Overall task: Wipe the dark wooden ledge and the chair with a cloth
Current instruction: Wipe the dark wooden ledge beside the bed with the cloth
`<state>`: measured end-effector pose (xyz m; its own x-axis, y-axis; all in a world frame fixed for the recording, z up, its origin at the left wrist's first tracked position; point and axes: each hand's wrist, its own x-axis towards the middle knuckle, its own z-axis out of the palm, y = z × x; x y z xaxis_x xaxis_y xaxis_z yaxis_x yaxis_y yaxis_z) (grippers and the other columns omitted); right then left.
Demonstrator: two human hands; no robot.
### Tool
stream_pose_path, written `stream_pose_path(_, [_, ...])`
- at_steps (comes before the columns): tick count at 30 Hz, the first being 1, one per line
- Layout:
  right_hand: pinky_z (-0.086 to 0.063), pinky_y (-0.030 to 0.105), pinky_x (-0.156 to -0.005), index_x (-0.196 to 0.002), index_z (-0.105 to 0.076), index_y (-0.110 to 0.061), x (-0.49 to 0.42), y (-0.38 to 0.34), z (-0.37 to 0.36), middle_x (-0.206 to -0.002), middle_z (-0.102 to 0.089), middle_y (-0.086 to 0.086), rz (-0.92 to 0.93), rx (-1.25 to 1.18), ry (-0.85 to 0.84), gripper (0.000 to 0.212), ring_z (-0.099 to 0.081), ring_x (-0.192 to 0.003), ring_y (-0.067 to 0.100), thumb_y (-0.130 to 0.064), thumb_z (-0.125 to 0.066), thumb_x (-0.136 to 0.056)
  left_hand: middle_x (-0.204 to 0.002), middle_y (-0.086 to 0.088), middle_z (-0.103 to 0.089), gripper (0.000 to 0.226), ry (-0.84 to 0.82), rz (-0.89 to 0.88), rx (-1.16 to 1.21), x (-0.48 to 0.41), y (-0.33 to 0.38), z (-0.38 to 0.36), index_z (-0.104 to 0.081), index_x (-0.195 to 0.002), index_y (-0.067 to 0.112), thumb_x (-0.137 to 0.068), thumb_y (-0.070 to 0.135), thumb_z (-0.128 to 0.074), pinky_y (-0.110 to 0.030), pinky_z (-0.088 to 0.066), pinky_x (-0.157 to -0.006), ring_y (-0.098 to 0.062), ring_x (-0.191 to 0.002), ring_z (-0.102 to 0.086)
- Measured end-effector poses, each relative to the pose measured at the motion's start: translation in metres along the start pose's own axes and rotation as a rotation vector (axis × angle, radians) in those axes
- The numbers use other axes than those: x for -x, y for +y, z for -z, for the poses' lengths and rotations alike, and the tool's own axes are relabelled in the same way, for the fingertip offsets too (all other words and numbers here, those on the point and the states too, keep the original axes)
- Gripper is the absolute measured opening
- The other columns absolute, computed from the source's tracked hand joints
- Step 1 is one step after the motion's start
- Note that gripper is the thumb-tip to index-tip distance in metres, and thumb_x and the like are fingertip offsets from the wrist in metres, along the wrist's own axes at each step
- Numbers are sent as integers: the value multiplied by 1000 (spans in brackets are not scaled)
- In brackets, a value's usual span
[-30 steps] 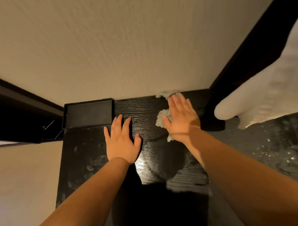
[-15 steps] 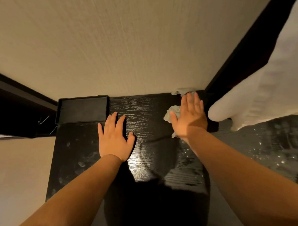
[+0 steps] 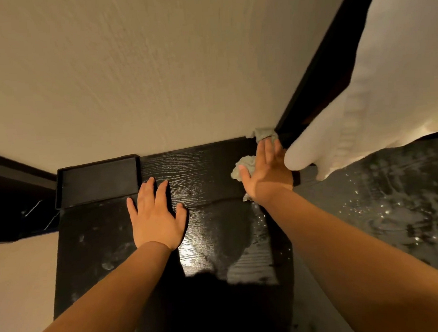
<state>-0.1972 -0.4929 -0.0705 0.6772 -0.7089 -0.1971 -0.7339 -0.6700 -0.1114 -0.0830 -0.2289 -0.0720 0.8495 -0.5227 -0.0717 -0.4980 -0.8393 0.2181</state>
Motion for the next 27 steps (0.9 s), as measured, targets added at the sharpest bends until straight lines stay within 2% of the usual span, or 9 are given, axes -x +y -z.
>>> stream_pose_path(3, [-11, 47, -129, -162, -17, -7, 21, -12, -5, -170, -15, 13, 128, -6, -5, 90, -6, -157, 31, -64, -37, -95, -170, -7, -25, 68, -5, 0, 25, -1, 0, 0, -39, -158, 22, -98, 49, -55, -61, -8, -128, -25, -160, -14])
stream_pose_path(7, [1, 40, -128, -165, -9, -12, 20, -1, -3, -172, -6, 8, 215, 8, -14, 91, 1, -159, 26, -66, -38, -97, -171, -7, -23, 68, -6, 1, 30, 0, 0, -1, -38, -158, 22, -98, 49, -54, -61, -8, -128, -25, -160, -13])
stream_pose_path(10, [-10, 38, -126, -165, -1, -20, 7, 27, 0, -173, -4, 2, -11, -87, 7, 90, -8, -159, 27, -68, -36, -97, -171, -8, -21, 69, -8, -6, 19, 0, -1, -1, -36, -159, 22, -98, 50, -52, -61, -6, -128, -25, -160, -11])
stream_pose_path(13, [-21, 46, -127, -164, 2, -18, 14, 29, 5, -170, -17, 13, -209, -85, -12, 87, -22, -154, 37, -67, -31, -99, -172, -6, -18, 71, -24, 2, 11, 0, -1, 0, -33, -160, 24, -97, 54, -43, -59, -2, -129, -24, -161, -8])
stream_pose_path(15, [-9, 47, -129, -163, 3, -9, 34, 15, 2, -170, -9, 18, -199, 8, -23, 87, -9, -156, 39, -63, -25, -102, -173, -5, -17, 73, -36, 4, 16, -1, -1, 1, -31, -161, 25, -94, 56, -38, -59, -1, -129, -23, -161, -6])
stream_pose_path(17, [0, 47, -129, -163, 3, -5, 61, 0, -5, -171, -1, 18, -68, 36, -12, 90, 3, -158, 36, -64, -24, -99, -173, -5, -16, 73, -39, 5, 25, 0, 0, 1, -31, -161, 25, -95, 55, -40, -59, -1, -129, -22, -161, -5])
stream_pose_path(20, [-2, 47, -130, -164, -3, -7, 90, -3, -18, -171, -1, 11, 148, 15, -70, 94, 8, -159, 30, -66, -33, -96, -173, -4, -15, 70, -38, 16, 33, 0, 0, 2, -31, -161, 25, -97, 52, -46, -59, -1, -129, -22, -161, -5])
stream_pose_path(22, [0, 45, -130, -164, 1, -10, 87, 13, -14, -173, 3, 9, 218, 51, -102, 93, 13, -159, 26, -68, -28, -98, -173, -4, -15, 70, -39, 24, 34, 1, 1, 2, -31, -161, 26, -98, 51, -48, -58, -1, -129, -21, -161, -4])
stream_pose_path(27, [1, 47, -129, -164, 4, -9, 68, 47, -4, -173, 0, 12, -77, 57, -46, 89, 5, -159, 29, -66, -16, -98, -173, -4, -16, 70, -24, 28, 30, 1, 1, 0, -32, -161, 26, -97, 51, -49, -57, 0, -129, -21, -161, -5])
